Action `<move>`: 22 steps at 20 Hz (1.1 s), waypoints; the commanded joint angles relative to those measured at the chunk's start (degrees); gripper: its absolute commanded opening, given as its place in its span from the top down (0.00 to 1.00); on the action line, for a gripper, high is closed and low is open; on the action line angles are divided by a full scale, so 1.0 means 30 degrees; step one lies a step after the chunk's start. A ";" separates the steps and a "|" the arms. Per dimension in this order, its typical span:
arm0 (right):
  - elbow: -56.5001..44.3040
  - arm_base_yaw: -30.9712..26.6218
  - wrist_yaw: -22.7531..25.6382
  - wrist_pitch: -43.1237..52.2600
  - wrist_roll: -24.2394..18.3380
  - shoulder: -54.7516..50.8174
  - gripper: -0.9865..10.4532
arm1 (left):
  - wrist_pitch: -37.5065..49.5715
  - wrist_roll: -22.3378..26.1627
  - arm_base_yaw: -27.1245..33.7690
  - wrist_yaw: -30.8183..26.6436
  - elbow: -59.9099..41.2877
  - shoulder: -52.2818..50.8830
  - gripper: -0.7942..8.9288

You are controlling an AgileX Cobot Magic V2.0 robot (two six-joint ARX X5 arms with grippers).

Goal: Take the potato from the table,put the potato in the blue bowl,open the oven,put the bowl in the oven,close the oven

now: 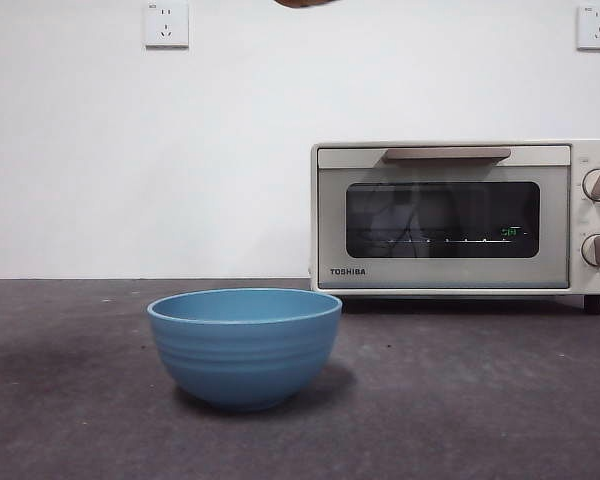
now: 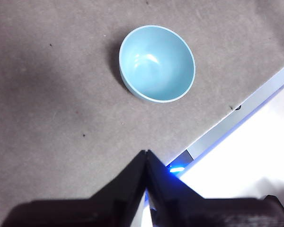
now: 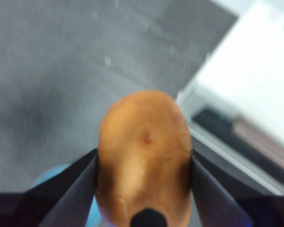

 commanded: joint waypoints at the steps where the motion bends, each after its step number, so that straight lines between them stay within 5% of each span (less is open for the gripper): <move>1: -0.3162 0.0022 0.0415 -0.0525 0.0160 -0.1326 0.92 | 0.0095 -0.0051 -0.0051 -0.0357 0.0000 -0.0364 0.92; 7: -0.9347 0.0029 -0.0160 0.1151 0.0248 -0.3381 0.92 | 0.0313 -0.0073 -0.0051 -0.1064 0.0000 -0.1122 0.92; 13: -1.7362 0.0044 -0.5508 0.9449 0.1246 -0.4204 0.92 | 0.0240 -0.0124 -0.0051 -0.1355 0.0000 -0.1705 0.92; 22: -1.9241 0.0925 -0.6222 1.2517 0.1712 -0.3126 0.91 | 0.0248 -0.0138 -0.0051 -0.1282 0.0000 -0.1705 0.92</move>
